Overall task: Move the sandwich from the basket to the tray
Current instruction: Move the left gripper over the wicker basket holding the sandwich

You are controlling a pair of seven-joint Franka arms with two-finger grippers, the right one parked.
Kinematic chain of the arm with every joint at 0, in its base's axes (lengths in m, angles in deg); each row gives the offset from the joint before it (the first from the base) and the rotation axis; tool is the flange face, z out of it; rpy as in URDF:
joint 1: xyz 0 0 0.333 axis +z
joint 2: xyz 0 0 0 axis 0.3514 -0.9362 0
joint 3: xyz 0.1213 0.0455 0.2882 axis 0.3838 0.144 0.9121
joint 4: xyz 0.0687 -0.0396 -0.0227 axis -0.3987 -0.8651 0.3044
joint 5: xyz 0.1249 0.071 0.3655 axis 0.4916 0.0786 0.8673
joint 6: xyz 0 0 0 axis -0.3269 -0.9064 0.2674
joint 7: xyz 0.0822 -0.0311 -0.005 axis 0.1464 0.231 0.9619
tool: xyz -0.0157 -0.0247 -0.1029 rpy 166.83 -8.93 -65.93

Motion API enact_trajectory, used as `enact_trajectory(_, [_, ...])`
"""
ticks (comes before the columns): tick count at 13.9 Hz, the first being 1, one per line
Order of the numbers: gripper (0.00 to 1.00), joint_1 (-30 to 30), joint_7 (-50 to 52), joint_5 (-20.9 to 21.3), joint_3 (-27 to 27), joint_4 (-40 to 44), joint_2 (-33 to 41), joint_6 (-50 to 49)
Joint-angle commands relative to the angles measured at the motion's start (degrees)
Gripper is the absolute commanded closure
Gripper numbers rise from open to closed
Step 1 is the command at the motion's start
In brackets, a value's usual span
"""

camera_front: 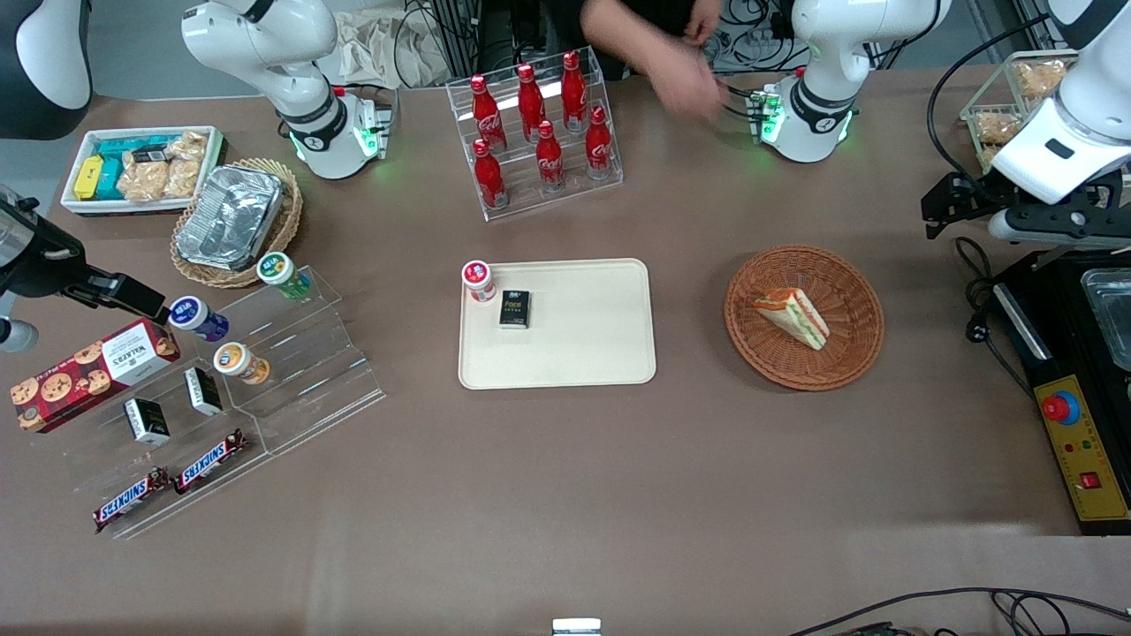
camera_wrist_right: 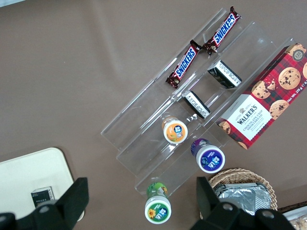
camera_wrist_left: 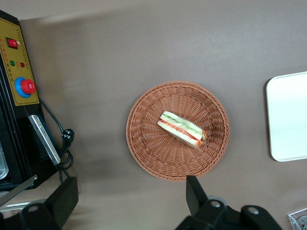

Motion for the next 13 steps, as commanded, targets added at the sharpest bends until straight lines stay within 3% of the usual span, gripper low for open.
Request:
enact_trajectory(1, [0.0,0.69,-0.35,-0.4,-0.5,0.22,0.13,-0.2])
enact_trajectory(6, [0.0,0.78,4.1,-0.74,-0.41,0.13,0.04,-0.46])
enact_trajectory(11, [0.0,-1.41,36.51,-3.82,-1.72,-0.58,-0.3,-1.69])
enact_trajectory(13, [0.0,-3.43,44.36,-4.0,-2.78,-1.1,-0.4,-1.87])
